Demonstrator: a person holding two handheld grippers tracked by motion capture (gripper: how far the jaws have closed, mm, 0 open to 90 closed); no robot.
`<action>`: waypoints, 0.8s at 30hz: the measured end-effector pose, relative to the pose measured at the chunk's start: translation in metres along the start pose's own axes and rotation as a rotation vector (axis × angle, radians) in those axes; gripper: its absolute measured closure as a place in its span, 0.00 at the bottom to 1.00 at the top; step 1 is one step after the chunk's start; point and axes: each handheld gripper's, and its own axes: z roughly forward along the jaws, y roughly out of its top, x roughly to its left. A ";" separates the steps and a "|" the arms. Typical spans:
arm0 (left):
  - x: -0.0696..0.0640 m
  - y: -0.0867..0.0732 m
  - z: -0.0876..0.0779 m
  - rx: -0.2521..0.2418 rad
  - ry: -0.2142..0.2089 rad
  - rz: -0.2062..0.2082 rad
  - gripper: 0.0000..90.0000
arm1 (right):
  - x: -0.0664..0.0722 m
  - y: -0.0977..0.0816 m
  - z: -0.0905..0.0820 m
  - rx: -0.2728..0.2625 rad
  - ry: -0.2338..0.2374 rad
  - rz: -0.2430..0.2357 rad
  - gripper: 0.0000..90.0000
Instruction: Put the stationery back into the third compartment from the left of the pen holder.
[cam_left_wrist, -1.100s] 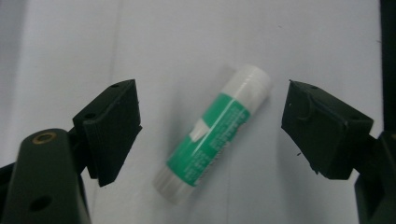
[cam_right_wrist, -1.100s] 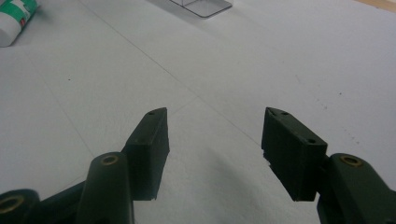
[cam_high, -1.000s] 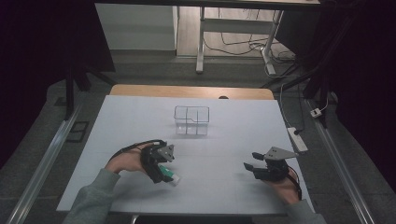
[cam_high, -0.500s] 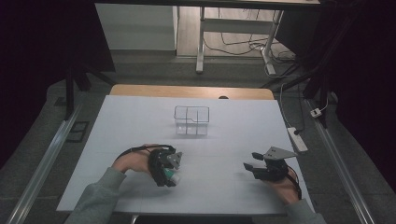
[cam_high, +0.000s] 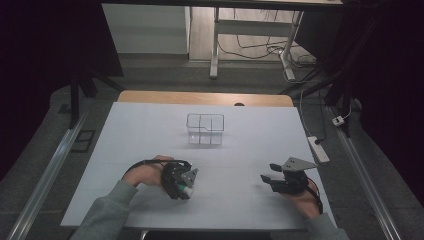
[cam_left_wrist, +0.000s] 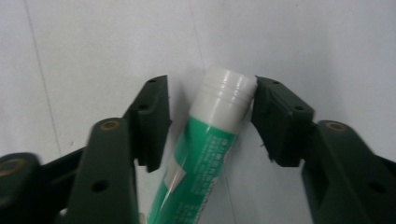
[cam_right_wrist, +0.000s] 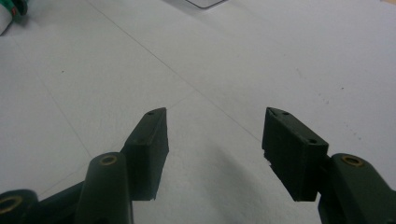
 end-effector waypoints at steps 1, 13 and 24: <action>0.000 0.000 0.001 0.003 -0.005 0.009 0.58 | 0.000 0.000 0.000 0.000 -0.002 0.001 0.45; -0.001 -0.003 -0.001 0.013 0.030 0.045 0.72 | 0.000 0.000 0.000 0.000 -0.004 -0.002 0.45; 0.000 -0.011 -0.014 0.001 0.087 -0.039 0.72 | 0.001 0.001 -0.001 0.002 -0.008 -0.002 0.45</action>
